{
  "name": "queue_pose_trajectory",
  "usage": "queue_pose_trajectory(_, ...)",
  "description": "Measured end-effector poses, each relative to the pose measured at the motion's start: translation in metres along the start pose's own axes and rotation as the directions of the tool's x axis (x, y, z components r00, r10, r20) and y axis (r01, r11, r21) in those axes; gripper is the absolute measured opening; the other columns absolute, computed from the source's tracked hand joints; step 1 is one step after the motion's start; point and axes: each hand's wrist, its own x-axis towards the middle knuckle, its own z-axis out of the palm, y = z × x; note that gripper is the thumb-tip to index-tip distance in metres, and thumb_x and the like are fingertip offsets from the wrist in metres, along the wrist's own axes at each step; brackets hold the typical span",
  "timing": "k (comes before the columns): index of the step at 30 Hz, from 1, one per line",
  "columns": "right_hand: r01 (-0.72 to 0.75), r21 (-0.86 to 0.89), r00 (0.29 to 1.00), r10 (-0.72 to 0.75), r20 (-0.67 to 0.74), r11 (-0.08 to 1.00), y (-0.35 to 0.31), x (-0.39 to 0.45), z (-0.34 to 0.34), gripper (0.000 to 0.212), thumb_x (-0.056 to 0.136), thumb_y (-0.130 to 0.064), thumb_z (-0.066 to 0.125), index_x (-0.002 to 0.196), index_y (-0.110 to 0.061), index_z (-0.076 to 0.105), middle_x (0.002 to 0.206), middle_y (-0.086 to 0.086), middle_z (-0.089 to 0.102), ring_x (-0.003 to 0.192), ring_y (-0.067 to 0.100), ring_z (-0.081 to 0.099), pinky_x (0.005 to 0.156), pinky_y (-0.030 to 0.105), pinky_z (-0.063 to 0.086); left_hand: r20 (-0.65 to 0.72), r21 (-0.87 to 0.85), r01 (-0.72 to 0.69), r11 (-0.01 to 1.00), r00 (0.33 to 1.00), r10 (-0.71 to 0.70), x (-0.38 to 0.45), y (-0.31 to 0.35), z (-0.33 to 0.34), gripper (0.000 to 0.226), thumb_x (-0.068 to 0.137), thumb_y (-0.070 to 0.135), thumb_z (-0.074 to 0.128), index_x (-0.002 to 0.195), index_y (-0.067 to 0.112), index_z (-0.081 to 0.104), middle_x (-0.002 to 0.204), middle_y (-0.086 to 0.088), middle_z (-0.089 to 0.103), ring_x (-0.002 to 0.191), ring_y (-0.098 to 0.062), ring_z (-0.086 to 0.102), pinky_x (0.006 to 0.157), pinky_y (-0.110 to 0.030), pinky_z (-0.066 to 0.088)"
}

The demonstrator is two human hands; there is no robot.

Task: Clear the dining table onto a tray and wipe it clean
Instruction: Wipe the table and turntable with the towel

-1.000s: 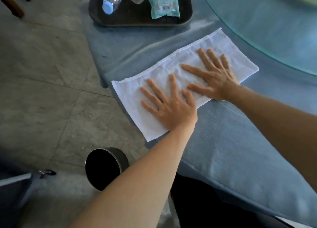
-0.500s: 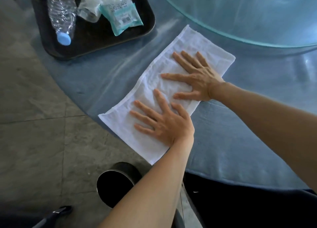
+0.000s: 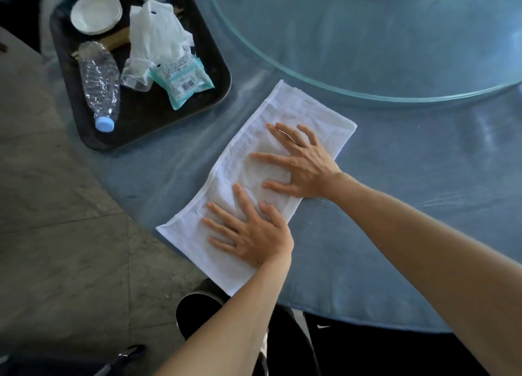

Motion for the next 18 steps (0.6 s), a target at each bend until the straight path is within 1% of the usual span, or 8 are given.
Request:
queue_pose_trajectory(3, -0.193, 0.107, 0.967, 0.208, -0.15, 0.975, -0.015, -0.017, -0.004, 0.054, 0.092, -0.06, 0.062, 0.142, -0.04, 0.059, 0.164, 0.012, 0.034, 0.148, 0.035, 0.034, 0.114, 0.054, 0.028, 0.07, 0.003, 0.017, 1.0, 0.997, -0.017, -0.004, 0.004, -0.009, 0.063, 0.096, 0.049, 0.025, 0.159, 0.039, 0.021, 0.169, -0.018, -0.002, 0.154, -0.042, -0.006, 0.119, -0.067, 0.002)
queue_pose_trajectory(4, -0.314, 0.189, 0.909, 0.352, -0.222, 0.93, -0.025, -0.027, -0.004, 0.05, 0.092, -0.048, 0.067, 0.14, -0.034, 0.061, 0.161, 0.014, 0.038, 0.145, 0.038, 0.038, 0.11, 0.053, 0.032, 0.119, 0.022, 0.024, 0.999, 0.993, -0.026, -0.004, 0.005, -0.012, 0.062, 0.098, 0.05, 0.026, 0.159, 0.041, 0.017, 0.168, -0.017, -0.007, 0.154, -0.041, -0.011, 0.119, -0.066, 0.0)
queue_pose_trajectory(6, -0.513, 0.413, 0.715, 0.641, -0.28, 0.753, -0.052, -0.052, -0.003, 0.052, 0.09, -0.023, 0.072, 0.141, -0.024, 0.061, 0.156, 0.017, 0.041, 0.137, 0.036, 0.041, 0.107, 0.049, 0.037, 0.261, 0.068, 0.033, 0.997, 0.964, -0.05, 0.001, 0.005, -0.024, 0.066, 0.101, 0.052, 0.031, 0.159, 0.043, 0.004, 0.166, -0.015, -0.021, 0.152, -0.039, -0.022, 0.119, -0.064, -0.006)
queue_pose_trajectory(8, -0.54, 0.654, 0.571, 0.802, -0.178, 0.529, -0.08, -0.081, -0.003, 0.057, 0.089, -0.012, 0.071, 0.142, -0.019, 0.054, 0.151, 0.011, 0.041, 0.129, 0.025, 0.045, 0.104, 0.035, 0.045, 0.389, 0.048, 0.006, 0.999, 0.921, -0.024, 0.008, -0.001, -0.046, 0.072, 0.098, 0.051, 0.043, 0.158, 0.044, 0.005, 0.166, -0.013, -0.023, 0.152, -0.037, -0.02, 0.12, -0.061, -0.002)
queue_pose_trajectory(11, -0.517, 0.834, 0.451, 0.889, 0.075, 0.191, -0.118, -0.112, -0.007, 0.059, 0.094, -0.013, 0.068, 0.147, -0.022, 0.043, 0.134, -0.004, 0.046, 0.109, 0.002, 0.052, 0.087, 0.011, 0.046, 0.357, -0.119, -0.044, 0.992, 0.93, 0.084, 0.03, -0.015, -0.09, 0.051, 0.095, 0.038, 0.053, 0.145, 0.032, 0.044, 0.16, -0.01, 0.028, 0.146, -0.032, 0.022, 0.113, -0.056, 0.025)
queue_pose_trajectory(13, -0.523, 0.852, 0.382, 0.895, 0.23, 0.005, -0.137, -0.114, -0.01, 0.06, 0.095, -0.013, 0.068, 0.149, -0.018, 0.041, 0.128, -0.006, 0.051, 0.106, -0.001, 0.055, 0.084, 0.008, 0.047, 0.278, -0.251, -0.088, 0.964, 0.947, 0.159, 0.054, -0.017, -0.112, 0.039, 0.096, 0.026, 0.054, 0.134, 0.019, 0.056, 0.141, -0.004, 0.053, 0.133, -0.027, 0.042, 0.108, -0.049, 0.036)
queue_pose_trajectory(15, -0.498, 0.854, 0.324, 0.882, 0.342, -0.148, -0.148, -0.103, -0.016, 0.06, 0.096, -0.015, 0.068, 0.149, -0.018, 0.042, 0.126, -0.007, 0.056, 0.105, 0.0, 0.06, 0.081, 0.006, 0.048, 0.262, -0.302, -0.145, 0.942, 0.937, 0.229, 0.078, -0.009, -0.122, 0.034, 0.095, 0.019, 0.054, 0.128, 0.013, 0.058, 0.132, -0.002, 0.06, 0.126, -0.025, 0.051, 0.103, -0.04, 0.042)
queue_pose_trajectory(18, -0.439, 0.841, 0.259, 0.851, 0.457, -0.318, -0.145, -0.078, -0.03, 0.056, 0.095, -0.024, 0.068, 0.145, -0.027, 0.042, 0.119, -0.015, 0.062, 0.095, -0.006, 0.065, 0.071, 0.012, 0.051, 0.333, -0.177, -0.231, 0.957, 0.9, 0.28, 0.113, 0.012, -0.119, 0.038, 0.094, 0.019, 0.057, 0.131, 0.01, 0.055, 0.131, -0.005, 0.059, 0.123, -0.027, 0.051, 0.1, -0.038, 0.04)
